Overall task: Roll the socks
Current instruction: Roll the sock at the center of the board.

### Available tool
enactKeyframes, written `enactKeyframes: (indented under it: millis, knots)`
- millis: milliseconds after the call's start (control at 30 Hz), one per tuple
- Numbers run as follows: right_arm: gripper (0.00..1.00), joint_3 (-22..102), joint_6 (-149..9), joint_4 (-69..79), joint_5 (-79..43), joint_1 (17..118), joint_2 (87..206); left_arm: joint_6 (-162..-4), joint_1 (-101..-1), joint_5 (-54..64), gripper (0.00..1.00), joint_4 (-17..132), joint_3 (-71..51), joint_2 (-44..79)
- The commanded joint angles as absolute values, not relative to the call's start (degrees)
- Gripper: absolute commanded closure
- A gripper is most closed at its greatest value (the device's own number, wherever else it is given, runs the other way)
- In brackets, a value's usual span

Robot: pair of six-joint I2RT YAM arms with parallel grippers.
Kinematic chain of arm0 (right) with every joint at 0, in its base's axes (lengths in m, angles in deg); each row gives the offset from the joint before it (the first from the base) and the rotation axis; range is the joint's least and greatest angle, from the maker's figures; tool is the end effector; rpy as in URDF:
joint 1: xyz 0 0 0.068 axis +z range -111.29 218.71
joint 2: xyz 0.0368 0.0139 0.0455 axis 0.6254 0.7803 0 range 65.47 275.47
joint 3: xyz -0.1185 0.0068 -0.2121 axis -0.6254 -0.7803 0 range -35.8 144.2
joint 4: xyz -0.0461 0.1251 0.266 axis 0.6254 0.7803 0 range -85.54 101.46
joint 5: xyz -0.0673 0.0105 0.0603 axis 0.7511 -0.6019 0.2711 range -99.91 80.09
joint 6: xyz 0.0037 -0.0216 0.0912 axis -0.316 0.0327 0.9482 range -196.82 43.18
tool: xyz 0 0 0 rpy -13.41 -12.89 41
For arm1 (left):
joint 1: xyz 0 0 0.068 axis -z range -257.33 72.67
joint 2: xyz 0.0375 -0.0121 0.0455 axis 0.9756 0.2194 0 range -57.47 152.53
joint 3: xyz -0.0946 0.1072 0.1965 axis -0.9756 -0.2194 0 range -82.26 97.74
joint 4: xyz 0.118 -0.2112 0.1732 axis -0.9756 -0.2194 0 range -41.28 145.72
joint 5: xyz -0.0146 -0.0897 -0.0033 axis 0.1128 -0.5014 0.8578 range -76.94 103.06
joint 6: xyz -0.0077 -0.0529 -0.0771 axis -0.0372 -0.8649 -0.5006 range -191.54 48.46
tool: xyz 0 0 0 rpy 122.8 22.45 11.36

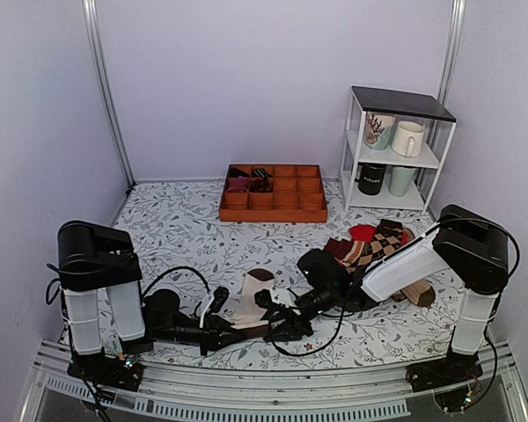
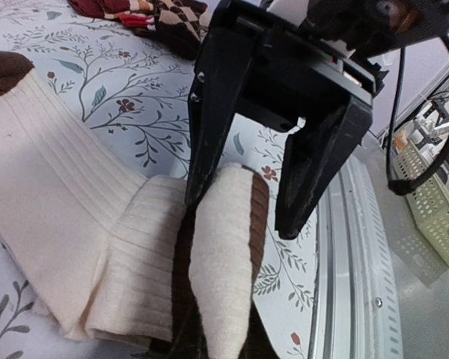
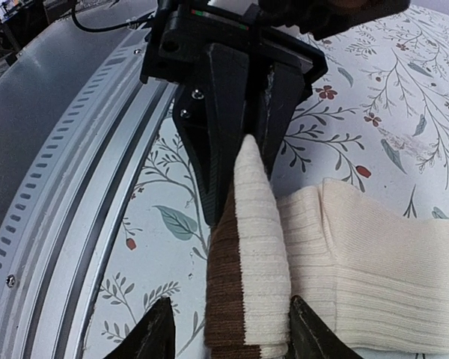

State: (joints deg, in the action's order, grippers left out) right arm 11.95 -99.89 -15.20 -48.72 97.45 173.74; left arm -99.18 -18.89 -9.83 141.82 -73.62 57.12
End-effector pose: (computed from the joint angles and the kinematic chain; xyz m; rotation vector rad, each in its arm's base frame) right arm 0.1574 0.3613 0.0263 -1.7852 1.4951 1.0927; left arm 0.0975 -0.2216 -0.0149 0.8568 1.9715 -1.3351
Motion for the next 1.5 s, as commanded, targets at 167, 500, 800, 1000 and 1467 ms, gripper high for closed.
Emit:
enactKeyframes:
  millis: [167,500,800,1000,1467]
  knots:
    - [0.57,15.4,-96.1,-13.6,-51.2,97.4,173.0,-100.7,-18.9,-10.8,1.0,122.4,-74.4,60.6]
    - [0.58,14.5,-93.4,-11.6,-48.7,97.6,173.3,-100.5,-18.9,-10.7,1.0,122.3,-74.3,60.3]
    - [0.6,14.5,-93.8,-11.1,-48.5,97.9,172.9,-100.6,-18.9,-10.8,1.0,122.0,-74.1,60.5]
    - [0.79,16.1,-92.6,-9.7,-49.2,98.0,173.8,-100.4,-18.9,-10.9,1.0,121.4,-73.8,60.3]
    - [0.89,14.4,-83.7,-7.1,-52.5,97.8,177.0,-88.2,-18.3,-2.8,0.68,102.8,-70.4,37.1]
